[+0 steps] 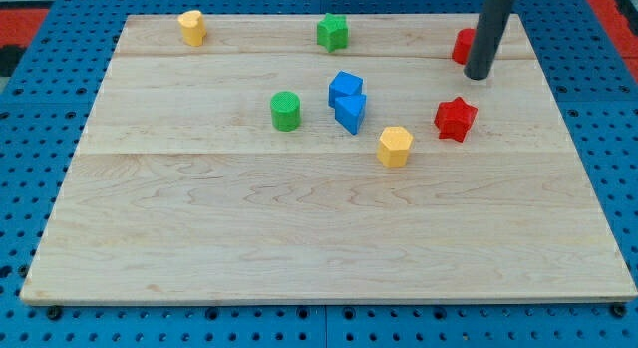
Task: Place your arm in between the red blocks
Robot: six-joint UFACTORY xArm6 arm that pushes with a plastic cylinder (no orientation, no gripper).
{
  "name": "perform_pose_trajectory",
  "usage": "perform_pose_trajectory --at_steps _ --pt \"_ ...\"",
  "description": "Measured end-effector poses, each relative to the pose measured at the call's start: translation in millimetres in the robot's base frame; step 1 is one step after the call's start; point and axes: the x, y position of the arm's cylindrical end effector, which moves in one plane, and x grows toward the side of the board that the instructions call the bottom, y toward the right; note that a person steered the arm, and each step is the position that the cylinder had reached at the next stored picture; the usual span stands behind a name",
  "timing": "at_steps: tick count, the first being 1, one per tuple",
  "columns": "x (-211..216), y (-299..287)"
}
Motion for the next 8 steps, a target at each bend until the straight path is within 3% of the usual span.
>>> perform_pose_trajectory --at_steps 2,5,6,8 --pt "-64.5 -22.7" --pt "-57.3 4.5" --pt "-41.4 -15.7" --pt "21.2 -121.8"
